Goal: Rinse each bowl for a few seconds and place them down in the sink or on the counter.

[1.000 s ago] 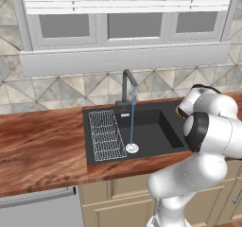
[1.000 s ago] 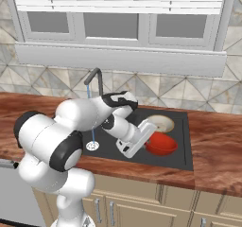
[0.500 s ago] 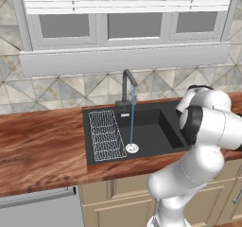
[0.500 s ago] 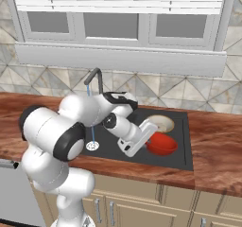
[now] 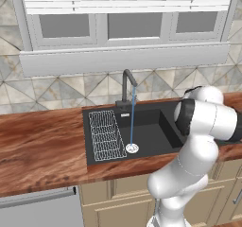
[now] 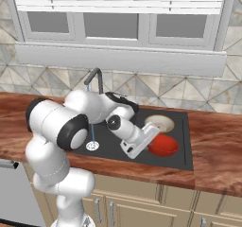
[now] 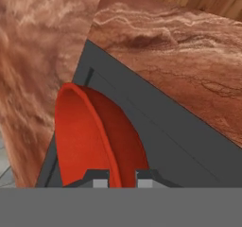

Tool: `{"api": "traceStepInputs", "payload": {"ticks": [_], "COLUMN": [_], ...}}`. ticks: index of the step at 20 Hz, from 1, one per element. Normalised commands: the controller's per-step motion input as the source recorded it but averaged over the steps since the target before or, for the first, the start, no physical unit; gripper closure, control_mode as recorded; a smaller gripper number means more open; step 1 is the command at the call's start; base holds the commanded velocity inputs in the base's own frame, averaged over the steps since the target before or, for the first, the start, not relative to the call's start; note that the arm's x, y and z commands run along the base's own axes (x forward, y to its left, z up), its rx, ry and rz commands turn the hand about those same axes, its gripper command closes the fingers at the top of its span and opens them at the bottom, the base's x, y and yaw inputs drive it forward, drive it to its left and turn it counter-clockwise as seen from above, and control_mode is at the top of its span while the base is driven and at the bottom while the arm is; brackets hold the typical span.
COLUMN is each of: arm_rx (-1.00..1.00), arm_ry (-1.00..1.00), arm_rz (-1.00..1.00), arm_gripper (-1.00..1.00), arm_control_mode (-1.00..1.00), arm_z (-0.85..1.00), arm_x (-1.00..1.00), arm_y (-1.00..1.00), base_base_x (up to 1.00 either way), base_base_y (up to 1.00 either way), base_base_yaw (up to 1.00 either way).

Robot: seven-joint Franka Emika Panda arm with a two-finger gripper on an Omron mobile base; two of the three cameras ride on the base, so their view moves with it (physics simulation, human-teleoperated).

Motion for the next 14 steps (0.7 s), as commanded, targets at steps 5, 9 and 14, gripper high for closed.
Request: {"api": "traceStepInputs", "payload": {"ticks": [5, 9, 14], "arm_rx": [0.0, 0.0, 0.0], "arm_ry": [0.0, 0.02, 0.06], "arm_rz": [0.0, -0.01, -0.03], "arm_gripper": [1.0, 1.0, 1.0], "arm_control_mode": [-1.0, -1.0, -1.0], "arm_z": [-0.26, -0.23, -0.21], "arm_x": [0.13, 0.12, 0.07], "arm_y": [-0.02, 0.0, 0.01], "base_base_x": [0.0, 0.0, 0.0], "base_base_y": [0.0, 0.0, 0.0], "base_base_yaw": [0.0, 0.0, 0.0]}}
